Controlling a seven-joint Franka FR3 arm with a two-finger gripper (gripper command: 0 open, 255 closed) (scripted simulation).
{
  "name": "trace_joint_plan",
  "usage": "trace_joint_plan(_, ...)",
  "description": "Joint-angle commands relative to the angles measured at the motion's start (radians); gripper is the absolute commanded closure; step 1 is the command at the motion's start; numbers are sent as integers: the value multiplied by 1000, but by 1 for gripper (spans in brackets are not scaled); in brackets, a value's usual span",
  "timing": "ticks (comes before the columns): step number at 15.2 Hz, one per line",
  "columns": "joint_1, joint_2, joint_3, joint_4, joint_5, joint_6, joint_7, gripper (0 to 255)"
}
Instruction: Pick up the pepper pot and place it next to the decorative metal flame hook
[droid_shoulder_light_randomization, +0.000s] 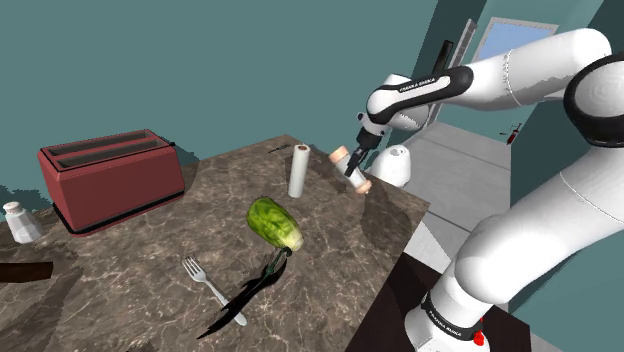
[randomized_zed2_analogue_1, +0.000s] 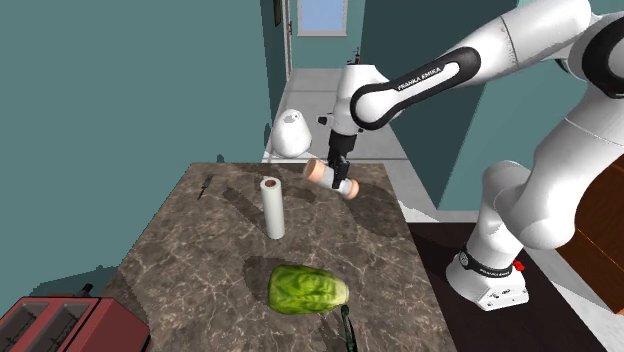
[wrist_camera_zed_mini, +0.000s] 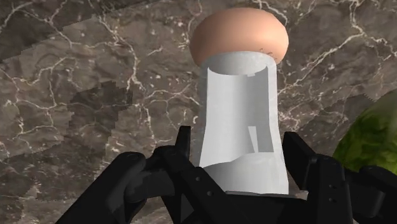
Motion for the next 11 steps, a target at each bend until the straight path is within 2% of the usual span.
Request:
trace_joint_plan(1,18,-22,37,-23,0,9,57,255)
trace_joint_plan(11,121,-68,231,-85,30,63,326,255)
